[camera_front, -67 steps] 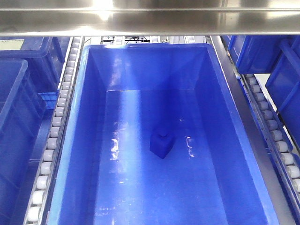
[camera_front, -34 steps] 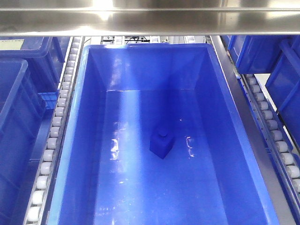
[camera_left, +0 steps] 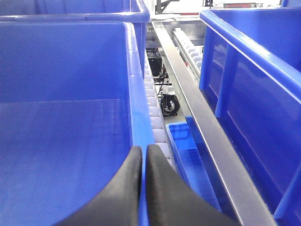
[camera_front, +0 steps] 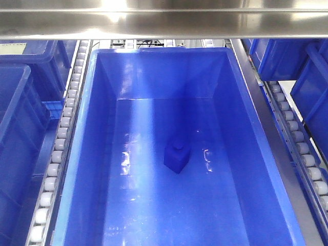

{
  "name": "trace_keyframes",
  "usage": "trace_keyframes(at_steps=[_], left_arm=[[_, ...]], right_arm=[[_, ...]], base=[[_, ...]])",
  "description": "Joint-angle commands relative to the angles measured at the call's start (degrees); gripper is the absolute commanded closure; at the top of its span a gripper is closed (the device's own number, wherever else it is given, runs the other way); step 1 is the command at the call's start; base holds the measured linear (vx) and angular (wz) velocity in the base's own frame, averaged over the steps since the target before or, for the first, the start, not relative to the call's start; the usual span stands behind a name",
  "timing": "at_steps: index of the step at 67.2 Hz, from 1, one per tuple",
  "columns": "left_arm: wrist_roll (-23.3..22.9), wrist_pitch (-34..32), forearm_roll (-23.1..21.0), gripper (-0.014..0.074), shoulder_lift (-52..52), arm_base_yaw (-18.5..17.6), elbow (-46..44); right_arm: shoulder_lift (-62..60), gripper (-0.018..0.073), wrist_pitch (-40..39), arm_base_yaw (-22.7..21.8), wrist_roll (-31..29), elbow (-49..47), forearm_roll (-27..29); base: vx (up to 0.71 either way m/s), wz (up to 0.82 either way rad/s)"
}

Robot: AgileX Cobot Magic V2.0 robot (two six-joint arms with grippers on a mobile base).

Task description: Pour parts from conveyor to right shelf

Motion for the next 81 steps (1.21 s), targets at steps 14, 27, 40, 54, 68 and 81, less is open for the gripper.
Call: trace_keyframes(at_steps=[14, 27, 40, 54, 68, 81], left_arm=[[-0.4, -4.0, -0.1, 0.0603, -0.2, -0.3, -1.1], [-0.4, -4.0, -0.1, 0.0603, -0.2, -0.3, -1.1], [-0.4, -4.0, -0.1, 0.0603, -0.2, -0.3, -1.1], [-0.4, -4.0, -0.1, 0.0603, -0.2, -0.3, -1.1], [-0.4, -4.0, -0.1, 0.0603, -0.2, -0.3, -1.1], [-0.4, -4.0, -0.1, 0.0603, -0.2, -0.3, -1.1]], right_arm=[[-0.7, 0.0568, -3.7, -0.3, 0.0, 0.5, -0.1], [-0.7, 0.0568, -3.7, -0.3, 0.0, 0.5, -0.1], [-0.7, 0.0568, -3.7, -0.3, 0.0, 0.5, -0.1], [-0.7, 0.0568, -3.7, -0.3, -0.4, 0.5, -0.1], [-0.7, 0.0568, -3.7, -0.3, -0.4, 0.5, -0.1], [-0.7, 0.0568, -3.7, -0.3, -0.4, 0.5, -0.1]], base=[[0.0, 0.0], [0.0, 0.0], [0.0, 0.0], [0.0, 0.0], [0.0, 0.0], [0.0, 0.0]])
